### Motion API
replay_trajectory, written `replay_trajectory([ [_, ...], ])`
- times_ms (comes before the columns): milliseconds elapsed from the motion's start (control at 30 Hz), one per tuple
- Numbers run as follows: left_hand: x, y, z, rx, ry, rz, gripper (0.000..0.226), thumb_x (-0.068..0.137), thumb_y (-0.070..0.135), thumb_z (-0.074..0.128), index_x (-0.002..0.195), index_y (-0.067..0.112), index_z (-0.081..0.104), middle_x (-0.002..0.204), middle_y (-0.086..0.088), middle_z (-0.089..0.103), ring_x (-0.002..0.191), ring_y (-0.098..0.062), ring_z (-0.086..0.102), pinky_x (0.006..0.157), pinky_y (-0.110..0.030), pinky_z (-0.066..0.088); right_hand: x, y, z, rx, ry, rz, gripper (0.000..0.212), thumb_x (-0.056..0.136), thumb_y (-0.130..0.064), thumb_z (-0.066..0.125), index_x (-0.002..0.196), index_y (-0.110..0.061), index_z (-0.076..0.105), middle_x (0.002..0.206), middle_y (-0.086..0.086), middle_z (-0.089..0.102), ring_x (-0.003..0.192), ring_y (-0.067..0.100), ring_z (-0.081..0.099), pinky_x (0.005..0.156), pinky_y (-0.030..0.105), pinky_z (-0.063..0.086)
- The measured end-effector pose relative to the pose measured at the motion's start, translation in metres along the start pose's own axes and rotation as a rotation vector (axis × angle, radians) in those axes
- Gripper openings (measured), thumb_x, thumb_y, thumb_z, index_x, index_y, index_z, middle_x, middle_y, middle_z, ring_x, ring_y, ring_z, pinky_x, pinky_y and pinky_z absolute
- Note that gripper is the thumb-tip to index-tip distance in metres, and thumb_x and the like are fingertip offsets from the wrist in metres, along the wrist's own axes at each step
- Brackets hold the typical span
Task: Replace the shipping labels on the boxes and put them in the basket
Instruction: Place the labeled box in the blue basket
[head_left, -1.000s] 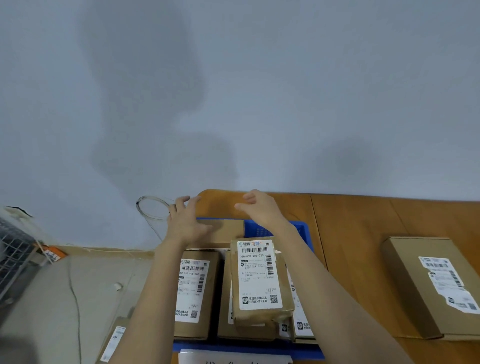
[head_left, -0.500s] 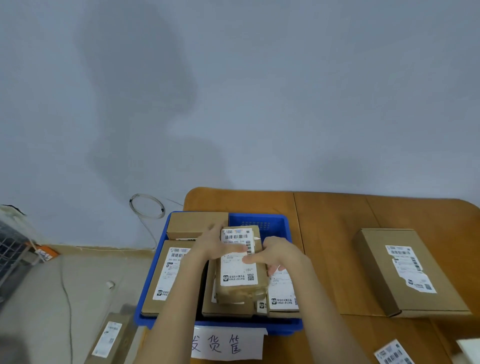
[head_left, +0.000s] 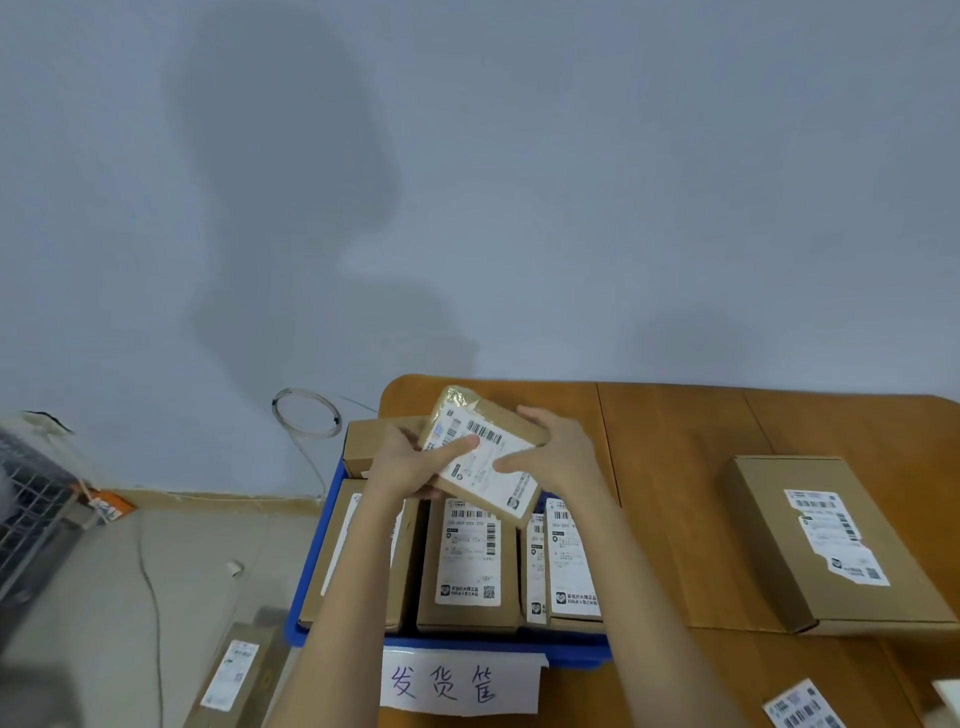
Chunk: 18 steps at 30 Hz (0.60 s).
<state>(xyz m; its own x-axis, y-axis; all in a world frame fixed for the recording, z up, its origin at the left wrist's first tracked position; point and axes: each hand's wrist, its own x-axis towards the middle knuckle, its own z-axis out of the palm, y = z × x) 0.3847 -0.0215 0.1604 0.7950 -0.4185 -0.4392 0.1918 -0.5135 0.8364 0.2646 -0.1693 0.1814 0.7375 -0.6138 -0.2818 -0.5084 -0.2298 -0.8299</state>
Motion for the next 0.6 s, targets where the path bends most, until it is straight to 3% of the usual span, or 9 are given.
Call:
replay_trajectory([
  [67, 0.0, 0.009, 0.005, 0.017, -0.005, 0.102, 0.083, 0.075, 0.04, 0.084, 0.136, 0.013, 0.034, 0.093, -0.002, 0.07, 0.079, -0.021, 0.073, 0.06, -0.033, 0.06, 0.003, 0.002, -0.009, -0.002, 0.122, -0.047, 0.092, 0.063, -0.011, 0.088, 0.143, -0.021, 0.044, 0.14, 0.007, 0.044, 0.112, 0.015, 0.053, 0.082, 0.022, 0.049],
  [133, 0.002, 0.016, 0.012, 0.073, -0.017, 0.2, 0.078, 0.077, 0.046, 0.08, 0.138, 0.014, 0.043, 0.099, -0.001, 0.073, 0.084, -0.023, 0.074, 0.074, -0.043, 0.062, 0.004, 0.004, -0.019, 0.001, 0.187, -0.084, 0.09, 0.064, -0.01, 0.088, 0.143, -0.018, 0.044, 0.135, 0.004, 0.049, 0.107, 0.009, 0.05, 0.081, 0.015, 0.045],
  [233, 0.009, 0.021, 0.029, 0.16, 0.02, 0.292, 0.071, 0.077, 0.058, 0.075, 0.132, 0.017, 0.056, 0.108, 0.005, 0.072, 0.091, -0.014, 0.071, 0.084, -0.042, 0.06, 0.009, 0.01, -0.029, 0.051, 0.254, -0.135, 0.088, 0.063, -0.008, 0.088, 0.14, -0.019, 0.047, 0.128, 0.001, 0.058, 0.111, 0.016, 0.058, 0.091, 0.029, 0.054],
  [300, 0.013, 0.019, 0.042, 0.219, 0.082, 0.313, 0.088, 0.062, 0.083, 0.066, 0.126, 0.022, 0.06, 0.107, 0.01, 0.072, 0.094, -0.012, 0.069, 0.086, -0.041, 0.058, 0.013, 0.017, -0.033, 0.052, 0.298, -0.151, 0.087, 0.061, -0.008, 0.089, 0.137, -0.026, 0.049, 0.122, -0.003, 0.061, 0.111, 0.019, 0.06, 0.091, 0.038, 0.055],
  [400, 0.035, -0.001, 0.059, 0.289, 0.114, 0.316, 0.101, 0.051, 0.099, 0.049, 0.123, 0.029, 0.061, 0.101, 0.012, 0.073, 0.1, -0.016, 0.067, 0.088, -0.043, 0.056, 0.021, 0.029, -0.035, -0.044, 0.334, -0.147, 0.085, 0.062, -0.015, 0.089, 0.135, -0.035, 0.049, 0.116, -0.009, 0.064, 0.103, 0.015, 0.064, 0.089, 0.037, 0.056],
  [500, 0.041, -0.011, 0.073, 0.348, 0.115, 0.26, 0.101, 0.056, 0.096, 0.056, 0.132, 0.03, 0.058, 0.119, 0.006, 0.065, 0.12, -0.024, 0.055, 0.101, -0.042, 0.047, 0.027, 0.046, -0.029, -0.107, 0.319, -0.109, 0.08, 0.066, -0.015, 0.087, 0.134, -0.035, 0.048, 0.12, -0.01, 0.062, 0.103, 0.013, 0.062, 0.092, 0.029, 0.053],
  [600, 0.042, -0.017, 0.082, 0.591, 0.167, 0.242, 0.091, 0.066, 0.081, 0.064, 0.137, 0.025, 0.054, 0.13, -0.001, 0.055, 0.123, -0.022, 0.044, 0.103, -0.036, 0.039, 0.035, 0.068, -0.013, -0.128, 0.289, -0.081, 0.078, 0.072, -0.006, 0.081, 0.137, -0.028, 0.045, 0.135, -0.007, 0.05, 0.105, 0.014, 0.06, 0.091, 0.028, 0.053],
])
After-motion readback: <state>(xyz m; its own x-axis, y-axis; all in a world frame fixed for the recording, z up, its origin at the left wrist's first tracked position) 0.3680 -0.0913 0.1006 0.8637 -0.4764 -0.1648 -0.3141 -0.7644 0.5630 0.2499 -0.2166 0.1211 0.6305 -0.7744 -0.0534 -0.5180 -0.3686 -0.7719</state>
